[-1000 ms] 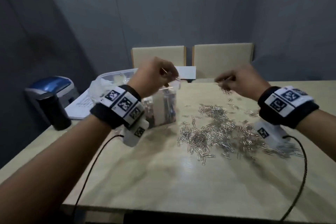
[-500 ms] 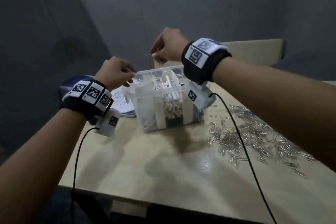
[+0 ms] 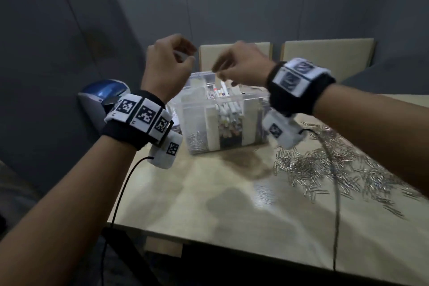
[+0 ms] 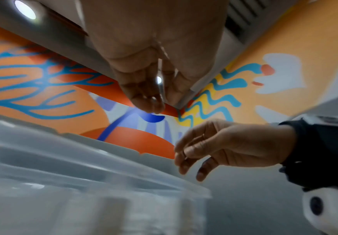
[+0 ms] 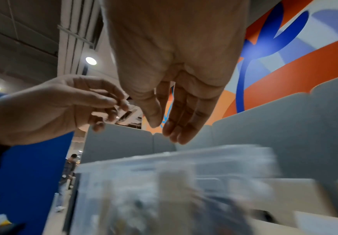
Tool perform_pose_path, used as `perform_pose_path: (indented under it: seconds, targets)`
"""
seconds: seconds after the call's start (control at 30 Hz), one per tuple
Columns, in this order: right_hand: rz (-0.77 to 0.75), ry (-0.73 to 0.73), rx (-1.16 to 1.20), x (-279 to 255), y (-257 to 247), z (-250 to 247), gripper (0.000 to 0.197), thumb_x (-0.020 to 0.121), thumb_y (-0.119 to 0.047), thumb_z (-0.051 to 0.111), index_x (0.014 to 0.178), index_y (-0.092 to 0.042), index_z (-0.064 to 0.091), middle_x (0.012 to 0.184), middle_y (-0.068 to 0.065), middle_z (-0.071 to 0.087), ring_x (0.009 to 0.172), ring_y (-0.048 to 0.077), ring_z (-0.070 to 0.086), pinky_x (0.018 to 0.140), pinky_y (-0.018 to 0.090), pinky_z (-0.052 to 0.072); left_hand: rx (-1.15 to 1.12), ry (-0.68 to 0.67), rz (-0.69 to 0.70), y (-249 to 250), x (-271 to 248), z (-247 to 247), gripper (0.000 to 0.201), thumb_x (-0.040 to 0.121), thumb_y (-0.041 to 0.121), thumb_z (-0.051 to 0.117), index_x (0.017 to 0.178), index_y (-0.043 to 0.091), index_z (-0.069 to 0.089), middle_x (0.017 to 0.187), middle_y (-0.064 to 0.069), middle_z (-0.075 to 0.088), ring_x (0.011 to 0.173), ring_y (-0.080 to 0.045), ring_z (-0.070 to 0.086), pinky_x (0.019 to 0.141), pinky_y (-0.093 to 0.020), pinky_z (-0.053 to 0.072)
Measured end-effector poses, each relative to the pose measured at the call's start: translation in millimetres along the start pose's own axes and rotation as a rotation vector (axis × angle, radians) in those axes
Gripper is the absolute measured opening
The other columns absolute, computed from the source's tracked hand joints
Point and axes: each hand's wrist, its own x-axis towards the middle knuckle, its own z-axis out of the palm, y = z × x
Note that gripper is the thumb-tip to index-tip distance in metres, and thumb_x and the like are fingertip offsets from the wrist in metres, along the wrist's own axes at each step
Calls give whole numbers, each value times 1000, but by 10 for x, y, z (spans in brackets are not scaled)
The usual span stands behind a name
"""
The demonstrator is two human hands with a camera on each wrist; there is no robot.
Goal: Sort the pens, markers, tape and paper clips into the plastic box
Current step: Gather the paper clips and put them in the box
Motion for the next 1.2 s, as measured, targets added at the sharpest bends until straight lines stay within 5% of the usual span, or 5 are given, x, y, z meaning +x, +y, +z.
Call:
perform_pose_path:
  seconds: [0.33, 0.47, 0.63, 0.83, 1.2]
  targets:
    - [272, -69, -289, -1653, 1648, -764, 7, 86, -23, 71, 92, -21, 73, 88, -4, 73, 80, 5, 66, 70, 14, 46, 35, -933, 302, 786, -671, 1139, 19, 91, 23, 62, 109, 18, 66, 103, 3, 67, 84, -8, 62, 76, -22, 51]
    - [553, -274, -471, -2282, 2101, -950, 59, 68, -72, 60, 107, -27, 65, 102, -3, 66, 85, 7, 60, 74, 28, 47, 280, -1200, 295, 777, -1021, 1702, 48, 90, 46, 60, 132, 27, 48, 128, -6, 51, 108, -19, 52, 97, -40, 46]
    - [817, -478, -487, -2839, 2253, -1138, 118, 37, -100, 44, 132, -30, 41, 99, -10, 54, 94, 14, 54, 81, 33, 44, 463, -1240, 278, 776, -1190, 2033, 83, 71, 72, 63, 140, 45, 26, 135, -10, 38, 116, -32, 51, 96, -49, 47]
    - [796, -392, -438, -2776, 2231, -823, 127, 32, -99, 52, 140, -36, 32, 124, 11, 48, 108, 26, 56, 93, 40, 48, 368, -1202, 264, 977, -1203, 2236, 52, 86, 35, 67, 133, 34, 46, 115, -6, 50, 100, -26, 57, 78, -30, 43]
    - [608, -253, -473, -2321, 2024, -411, 21, 91, -17, 63, 112, -21, 64, 114, 6, 60, 95, 20, 58, 77, 30, 48, 253, -1029, 258, 952, -1135, 2307, 19, 82, 2, 63, 92, 18, 68, 97, -4, 63, 89, -21, 61, 74, -30, 52]
